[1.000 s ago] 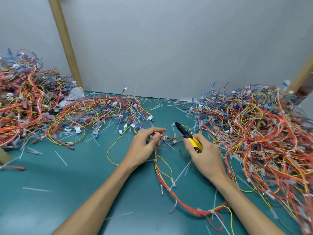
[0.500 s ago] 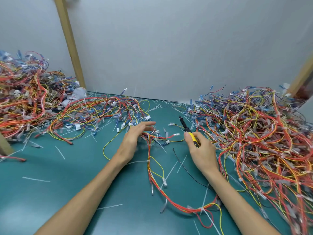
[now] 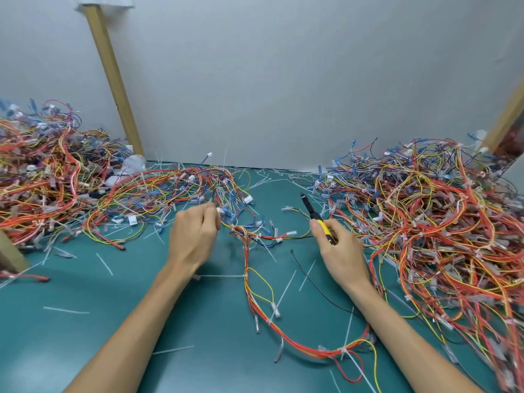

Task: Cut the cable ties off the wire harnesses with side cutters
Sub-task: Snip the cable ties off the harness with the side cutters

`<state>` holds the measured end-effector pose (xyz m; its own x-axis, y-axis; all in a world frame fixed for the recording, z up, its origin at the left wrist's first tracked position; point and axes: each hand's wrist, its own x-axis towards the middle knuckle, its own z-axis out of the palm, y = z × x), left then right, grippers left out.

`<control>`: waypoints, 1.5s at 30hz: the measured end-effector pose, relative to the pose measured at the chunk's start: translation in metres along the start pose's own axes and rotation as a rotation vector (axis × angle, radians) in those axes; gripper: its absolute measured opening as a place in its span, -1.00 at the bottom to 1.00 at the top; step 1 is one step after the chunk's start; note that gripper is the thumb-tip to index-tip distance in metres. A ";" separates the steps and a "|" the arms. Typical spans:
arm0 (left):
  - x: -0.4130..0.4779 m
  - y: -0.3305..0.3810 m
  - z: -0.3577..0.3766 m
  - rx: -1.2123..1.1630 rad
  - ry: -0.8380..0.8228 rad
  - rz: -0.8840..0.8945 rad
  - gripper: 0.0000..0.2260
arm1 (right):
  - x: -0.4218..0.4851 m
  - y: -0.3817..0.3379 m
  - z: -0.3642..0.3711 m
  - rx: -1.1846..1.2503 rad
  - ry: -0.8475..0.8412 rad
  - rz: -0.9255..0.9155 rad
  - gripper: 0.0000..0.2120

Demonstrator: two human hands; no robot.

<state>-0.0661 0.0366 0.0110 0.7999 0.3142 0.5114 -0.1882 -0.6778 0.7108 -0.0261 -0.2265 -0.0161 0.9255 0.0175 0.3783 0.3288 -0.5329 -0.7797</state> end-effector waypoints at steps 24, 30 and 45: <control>0.060 0.068 0.021 0.531 -0.656 0.261 -0.63 | -0.006 -0.031 0.006 0.444 -0.282 0.057 -0.69; 0.028 0.067 0.030 0.167 -0.091 0.206 -0.66 | -0.017 -0.041 0.018 0.636 -0.375 0.227 -0.66; -0.020 0.022 0.038 0.480 0.115 0.659 -0.88 | -0.013 -0.024 0.006 0.042 -0.153 -0.171 -0.77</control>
<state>-0.0642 -0.0099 -0.0023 0.5425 -0.1993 0.8161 -0.3138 -0.9492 -0.0232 -0.0452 -0.2089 -0.0057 0.8721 0.2347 0.4294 0.4882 -0.4755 -0.7318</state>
